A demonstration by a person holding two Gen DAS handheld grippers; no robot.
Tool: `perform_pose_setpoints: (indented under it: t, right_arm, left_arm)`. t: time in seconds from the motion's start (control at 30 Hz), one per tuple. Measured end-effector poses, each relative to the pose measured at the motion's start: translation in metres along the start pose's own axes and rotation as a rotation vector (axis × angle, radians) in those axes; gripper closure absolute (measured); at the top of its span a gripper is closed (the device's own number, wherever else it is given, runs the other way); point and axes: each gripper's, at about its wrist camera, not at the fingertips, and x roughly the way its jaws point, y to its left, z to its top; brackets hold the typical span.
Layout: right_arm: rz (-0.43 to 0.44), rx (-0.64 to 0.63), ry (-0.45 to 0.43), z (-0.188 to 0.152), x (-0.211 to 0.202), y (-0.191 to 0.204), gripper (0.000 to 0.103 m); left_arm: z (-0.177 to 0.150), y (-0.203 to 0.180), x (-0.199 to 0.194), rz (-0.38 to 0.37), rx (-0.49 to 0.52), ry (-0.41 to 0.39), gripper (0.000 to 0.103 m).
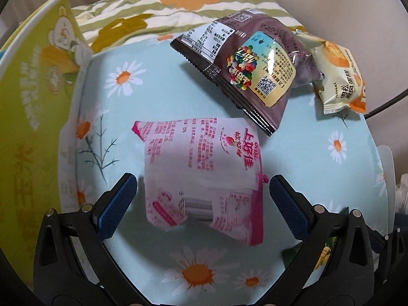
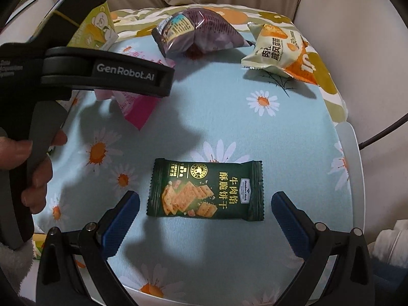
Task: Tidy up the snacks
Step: 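Grasp the pink-white LOTTE bag with the left tool while the right tool grasps the green cracker pack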
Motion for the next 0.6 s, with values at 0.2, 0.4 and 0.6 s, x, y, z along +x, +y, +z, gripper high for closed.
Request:
perform_pose_setpoints:
  t: [0.2,0.4,0.6]
  right_arm:
    - [-0.011,0.006,0.021,0.003,0.009,-0.002,0.003]
    - [-0.009,0.004,0.041,0.005,0.025,0.0,0.007]
    - [-0.018,-0.01,0.035,0.01,0.033,0.002,0.007]
  left_arm:
    - [0.004,-0.001,0.009,0.009,0.042,0.0,0.022]
    - [0.003,0.001,0.006,0.001,0.058,-0.014,0.039]
    - [-0.015,0.008,-0.004,0.004,0.066,0.007,0.043]
